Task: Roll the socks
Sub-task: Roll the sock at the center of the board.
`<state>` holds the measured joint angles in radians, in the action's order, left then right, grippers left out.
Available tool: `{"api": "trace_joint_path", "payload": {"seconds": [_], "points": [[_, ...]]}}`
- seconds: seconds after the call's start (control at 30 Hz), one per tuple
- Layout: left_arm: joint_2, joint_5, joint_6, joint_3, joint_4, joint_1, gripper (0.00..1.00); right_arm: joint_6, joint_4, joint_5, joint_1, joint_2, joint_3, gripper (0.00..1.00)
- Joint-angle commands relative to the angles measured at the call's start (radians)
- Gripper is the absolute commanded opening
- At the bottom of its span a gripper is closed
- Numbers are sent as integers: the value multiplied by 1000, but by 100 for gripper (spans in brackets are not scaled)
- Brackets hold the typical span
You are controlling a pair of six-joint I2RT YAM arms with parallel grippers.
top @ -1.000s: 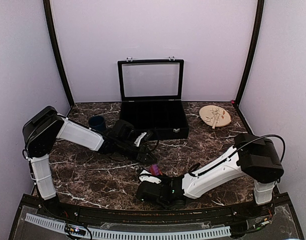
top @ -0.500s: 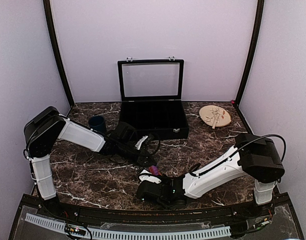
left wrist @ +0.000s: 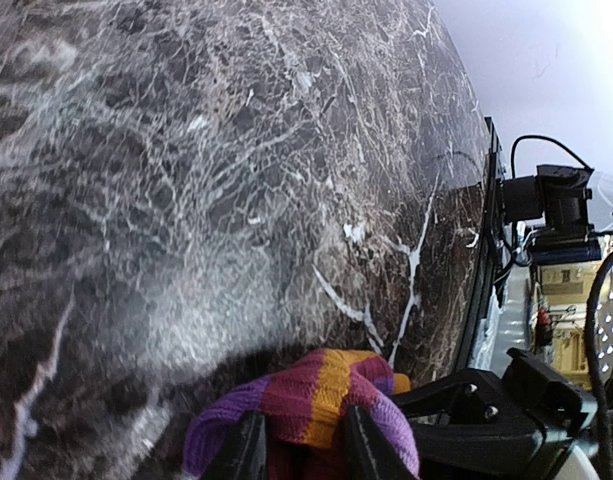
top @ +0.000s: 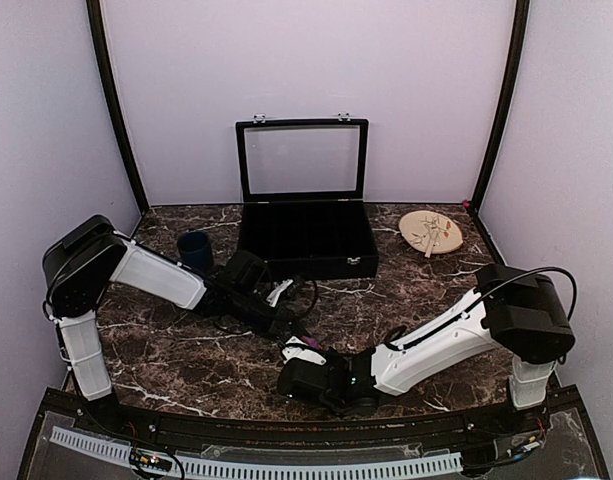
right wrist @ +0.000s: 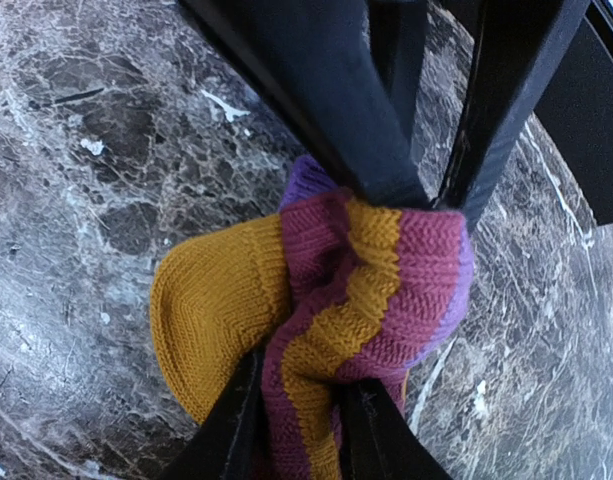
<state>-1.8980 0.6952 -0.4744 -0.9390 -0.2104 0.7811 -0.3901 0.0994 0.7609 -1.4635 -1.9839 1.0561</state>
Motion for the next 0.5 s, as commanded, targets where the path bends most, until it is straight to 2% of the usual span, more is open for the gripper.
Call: {"api": "trace_joint_path", "payload": {"seconds": [0.0, 0.1, 0.27, 0.47], "points": [[84, 12, 0, 29, 10, 12, 30, -27, 117, -207, -6, -55, -56, 25], [98, 1, -5, 24, 14, 11, 32, -27, 115, -211, -6, -52, -54, 25], [118, -11, -19, 9, 13, 11, 45, -26, 112, -212, -9, -52, -54, 25], [101, 24, -4, 4, 31, 18, 45, -21, 110, -210, -9, -53, -52, 25]]}}
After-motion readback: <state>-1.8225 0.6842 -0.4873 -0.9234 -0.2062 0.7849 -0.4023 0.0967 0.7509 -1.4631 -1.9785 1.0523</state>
